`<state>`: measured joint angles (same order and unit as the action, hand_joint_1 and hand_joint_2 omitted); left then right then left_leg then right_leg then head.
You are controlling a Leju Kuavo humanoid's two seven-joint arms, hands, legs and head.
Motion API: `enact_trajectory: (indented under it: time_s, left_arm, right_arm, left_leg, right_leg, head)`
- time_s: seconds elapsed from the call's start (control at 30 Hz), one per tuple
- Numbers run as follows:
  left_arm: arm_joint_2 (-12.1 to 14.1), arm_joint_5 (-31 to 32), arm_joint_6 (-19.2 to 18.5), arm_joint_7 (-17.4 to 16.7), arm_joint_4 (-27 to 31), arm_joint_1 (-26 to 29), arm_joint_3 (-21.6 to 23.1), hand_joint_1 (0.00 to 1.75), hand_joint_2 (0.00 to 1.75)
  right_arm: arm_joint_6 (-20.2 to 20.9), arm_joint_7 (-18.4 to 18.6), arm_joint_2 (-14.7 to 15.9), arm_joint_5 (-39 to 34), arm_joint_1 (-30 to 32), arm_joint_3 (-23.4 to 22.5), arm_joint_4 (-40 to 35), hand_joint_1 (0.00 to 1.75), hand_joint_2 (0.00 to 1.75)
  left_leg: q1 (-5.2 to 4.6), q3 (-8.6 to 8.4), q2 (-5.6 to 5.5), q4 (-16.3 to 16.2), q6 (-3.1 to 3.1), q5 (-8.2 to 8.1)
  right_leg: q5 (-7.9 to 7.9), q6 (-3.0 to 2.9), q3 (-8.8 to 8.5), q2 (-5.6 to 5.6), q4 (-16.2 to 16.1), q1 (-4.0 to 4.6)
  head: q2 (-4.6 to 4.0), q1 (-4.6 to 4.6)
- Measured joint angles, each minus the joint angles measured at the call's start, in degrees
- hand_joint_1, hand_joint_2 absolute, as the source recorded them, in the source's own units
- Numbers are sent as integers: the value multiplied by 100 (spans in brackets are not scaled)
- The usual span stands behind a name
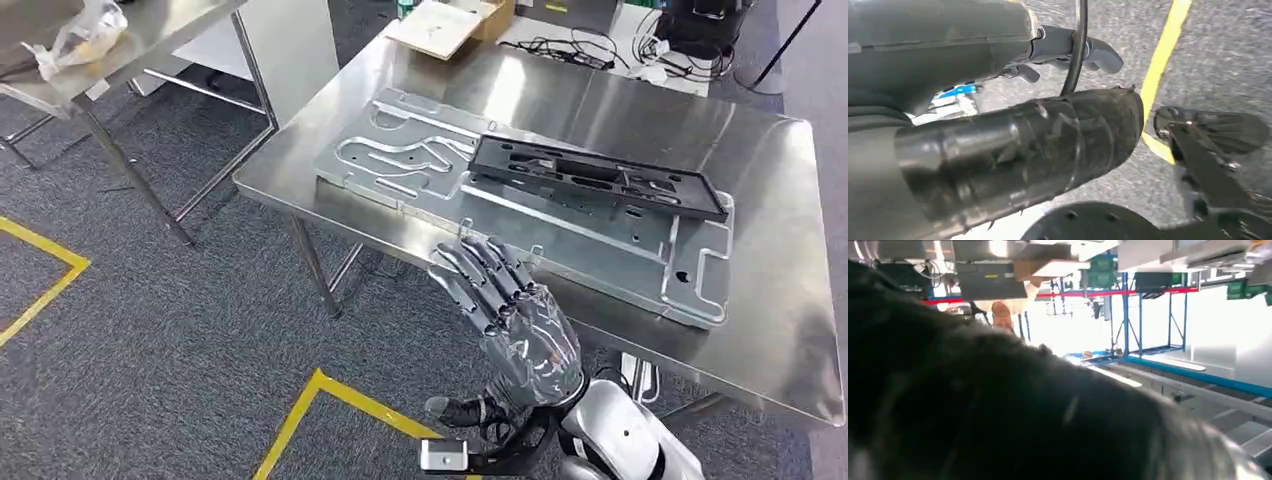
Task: Take the parts from the cabinet and place them on the table.
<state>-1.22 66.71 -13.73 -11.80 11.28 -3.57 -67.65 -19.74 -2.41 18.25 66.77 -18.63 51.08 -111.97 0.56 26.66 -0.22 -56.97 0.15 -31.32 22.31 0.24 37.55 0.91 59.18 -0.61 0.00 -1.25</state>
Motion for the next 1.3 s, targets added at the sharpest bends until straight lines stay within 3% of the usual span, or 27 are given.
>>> enact_trajectory:
  time_s: [0.07,0.13,0.2,0.23,0.27,0.3,0.37,0.43,0.47,0.53,0.57,0.6,0.63,0.7,0.73,0.77,0.8,0.87,0.9,0.93,0.97,1.07,1.1,1.2,1.23,1.27,1.3]
  left_arm:
    - [0,0,2,2,0,16,-4,0,0]
    - [0,0,2,2,0,11,-7,0,0]
    - [0,7,7,9,0,23,-7,0,0]
    - [0,9,7,13,0,21,-7,0,0]
    - [0,9,7,20,0,21,-7,0,0]
    - [0,11,7,26,0,19,-7,0,0]
    - [0,13,7,39,0,20,-7,0,0]
    - [-20,13,0,52,0,14,-9,0,0]
    - [-18,17,0,52,0,20,-9,0,0]
    - [-17,31,0,52,0,20,-9,0,0]
    - [-15,35,0,52,0,39,-9,0,0]
    - [-7,44,0,52,0,29,-11,0,0]
    - [-11,48,-13,52,-2,33,-11,0,0]
    - [-4,48,-7,52,-2,32,-11,0,0]
    - [-2,48,-4,52,-2,31,-11,0,0]
    - [-2,48,-4,52,-2,32,-11,0,0]
    - [-2,48,-4,52,-2,29,-11,0,0]
    - [-2,46,-4,52,-2,25,-11,0,0]
    - [-2,48,-4,52,-2,22,-11,0,0]
    - [-2,48,-4,52,-2,8,-11,0,0]
    - [0,48,-2,55,-2,12,-11,0,0]
    - [0,46,-4,57,-2,10,-11,0,0]
    - [-2,48,-4,57,-2,8,-11,0,0]
    - [0,48,-2,57,-2,12,-11,0,0]
    - [0,48,-2,57,-2,18,-11,0,0]
    - [2,48,-2,59,-4,22,-11,0,0]
    - [2,48,-2,59,-2,22,-11,0,0]
  right_arm:
    - [0,0,9,9,19,0,2,0,0]
    - [4,9,11,17,40,0,2,0,0]
    - [11,9,13,20,45,0,7,0,0]
    - [15,9,13,20,53,0,9,0,0]
    - [20,9,20,20,62,0,15,0,0]
    - [22,9,22,20,66,0,20,0,0]
    - [35,9,22,20,62,0,20,0,0]
    - [63,9,24,20,42,0,13,0,0]
    - [68,7,24,18,36,-2,11,0,0]
    - [74,7,39,15,43,-4,11,0,0]
    - [83,7,46,15,50,-4,13,0,0]
    - [83,7,48,15,41,-2,15,0,0]
    - [85,7,48,15,40,-2,13,0,0]
    - [87,7,50,15,52,-4,15,0,0]
    - [87,7,50,15,54,-2,15,0,0]
    - [87,7,50,15,55,-2,15,0,0]
    - [87,7,50,15,56,-4,15,0,0]
    - [87,7,50,15,57,-2,15,0,0]
    - [87,7,50,15,55,-2,13,0,0]
    - [87,7,50,15,60,-4,6,0,0]
    - [87,7,52,15,58,-4,-4,0,0]
    - [87,7,52,15,64,-7,-2,0,0]
    - [87,7,66,15,74,-7,0,0,0]
    - [87,7,74,15,71,-7,0,0,0]
    - [85,7,87,15,79,-7,0,0,0]
    - [85,7,101,15,84,-7,0,0,0]
    - [85,7,105,15,91,-7,0,0,0]
  left_leg:
    - [30,92,43,55,130,154]
    - [6,237,75,48,228,279]
    - [-19,410,92,41,273,425]
    - [-35,516,93,34,282,498]
    - [-46,624,92,18,280,570]
    - [-53,740,92,-9,275,634]
    - [-63,946,89,-85,254,741]
    - [-97,1059,82,-164,205,817]
    - [-84,1078,93,-166,172,878]
    - [-48,1111,102,-132,97,1008]
    - [-75,1126,94,-109,49,1059]
    - [-38,1143,76,-173,26,933]
    - [-36,1228,60,-368,-7,577]
    - [-7,1410,59,-1155,-70,-171]
    - [7,1467,59,-1554,-101,-324]
    - [21,1465,59,-1807,-124,-263]
    - [38,1376,60,-1870,-137,-44]
    - [81,881,60,-1365,-160,356]
    - [96,461,59,-839,-168,316]
    - [79,55,43,-268,-163,26]
    - [38,0,6,-33,-70,-67]
    - [9,125,19,-35,101,70]
    - [32,182,77,-5,170,167]
    - [8,437,93,-3,275,390]
    - [-3,536,94,-9,283,465]
    - [-15,650,94,-21,281,544]
    - [-23,758,94,-36,276,613]
  right_leg:
    - [-23,79,51,-25,0,-20]
    - [625,85,207,-46,396,-24]
    - [1277,93,355,-61,1196,-20]
    - [1370,91,371,-61,1497,-22]
    - [1271,86,320,-62,1648,-20]
    - [1043,70,172,-64,1603,-13]
    - [650,3,-438,-63,963,17]
    - [931,-90,-1131,-57,0,86]
    - [1041,-89,-1222,-47,-241,81]
    - [985,-122,-1144,-58,-226,122]
    - [893,-163,-1099,-55,-290,80]
    - [811,-192,-1051,-7,-316,49]
    - [737,-240,-971,-15,-317,47]
    - [586,-253,-785,-14,-301,47]
    - [509,-245,-671,-13,-279,47]
    - [441,-230,-553,-9,-247,41]
    - [373,-211,-445,-9,-204,33]
    - [268,-163,-197,-10,-95,14]
    - [225,-126,-99,-11,-29,6]
    - [198,-86,-28,-13,38,30]
    - [161,-46,3,-5,68,28]
    - [-28,78,20,4,-14,9]
    - [61,103,72,-22,43,-28]
    - [1169,144,287,-50,937,-21]
    - [1383,151,342,-54,1320,-22]
    - [1405,150,346,-58,1609,-20]
    - [1259,141,256,-62,1681,-18]
  head:
    - [0,-5]
    - [0,-4]
    - [0,-2]
    - [0,-2]
    - [0,0]
    - [0,0]
    - [0,0]
    - [0,2]
    - [0,4]
    - [0,2]
    - [0,0]
    - [0,-2]
    - [0,10]
    - [0,11]
    - [0,11]
    - [0,13]
    - [0,11]
    - [0,13]
    - [0,13]
    - [0,18]
    - [0,0]
    - [0,0]
    - [0,-2]
    - [0,-4]
    - [0,-2]
    - [0,-2]
    - [0,-2]
